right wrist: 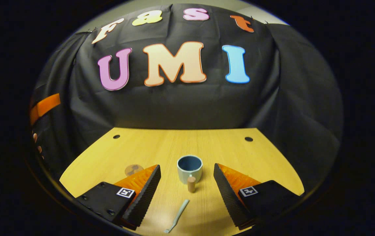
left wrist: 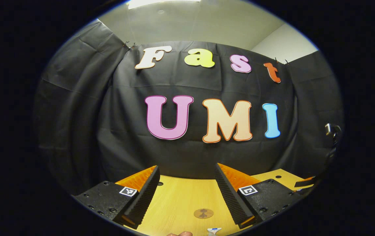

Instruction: Put the toothbrush and toothpaste on the desktop into the cup, then pick up the cup and place it on the coaster on the desktop.

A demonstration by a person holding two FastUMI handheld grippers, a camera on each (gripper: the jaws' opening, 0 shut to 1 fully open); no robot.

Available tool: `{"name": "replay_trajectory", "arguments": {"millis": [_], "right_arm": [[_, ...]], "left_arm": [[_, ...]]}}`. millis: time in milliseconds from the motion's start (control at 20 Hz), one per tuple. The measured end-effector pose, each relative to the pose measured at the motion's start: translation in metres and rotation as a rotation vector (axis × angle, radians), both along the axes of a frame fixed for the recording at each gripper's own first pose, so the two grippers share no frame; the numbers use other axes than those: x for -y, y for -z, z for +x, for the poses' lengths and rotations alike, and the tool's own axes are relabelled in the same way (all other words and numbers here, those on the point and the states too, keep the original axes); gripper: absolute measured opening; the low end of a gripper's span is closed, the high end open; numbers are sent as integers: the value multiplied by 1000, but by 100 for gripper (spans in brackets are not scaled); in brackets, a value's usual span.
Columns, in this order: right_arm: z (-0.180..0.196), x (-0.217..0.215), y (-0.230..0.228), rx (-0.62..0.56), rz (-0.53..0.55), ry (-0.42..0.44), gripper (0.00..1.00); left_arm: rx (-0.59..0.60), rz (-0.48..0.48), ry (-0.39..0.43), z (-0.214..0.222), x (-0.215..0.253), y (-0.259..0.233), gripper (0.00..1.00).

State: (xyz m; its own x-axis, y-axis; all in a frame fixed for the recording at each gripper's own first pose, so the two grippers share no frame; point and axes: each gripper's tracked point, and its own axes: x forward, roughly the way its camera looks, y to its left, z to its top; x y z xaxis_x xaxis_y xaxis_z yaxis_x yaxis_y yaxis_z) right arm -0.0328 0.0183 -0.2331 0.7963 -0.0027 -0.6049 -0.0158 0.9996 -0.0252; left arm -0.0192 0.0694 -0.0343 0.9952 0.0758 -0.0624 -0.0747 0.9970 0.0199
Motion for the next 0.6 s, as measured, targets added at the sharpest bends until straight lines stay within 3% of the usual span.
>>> {"name": "replay_trajectory", "arguments": {"millis": [300,600], "right_arm": [[-20,10,69,-199,-70,9,100],[-41,12,125,-402,-73,9,100]], "left_arm": [[-9,12,-43,-8,-17,4,97],[-27,28,-70,-14,-24,10,97]]}}
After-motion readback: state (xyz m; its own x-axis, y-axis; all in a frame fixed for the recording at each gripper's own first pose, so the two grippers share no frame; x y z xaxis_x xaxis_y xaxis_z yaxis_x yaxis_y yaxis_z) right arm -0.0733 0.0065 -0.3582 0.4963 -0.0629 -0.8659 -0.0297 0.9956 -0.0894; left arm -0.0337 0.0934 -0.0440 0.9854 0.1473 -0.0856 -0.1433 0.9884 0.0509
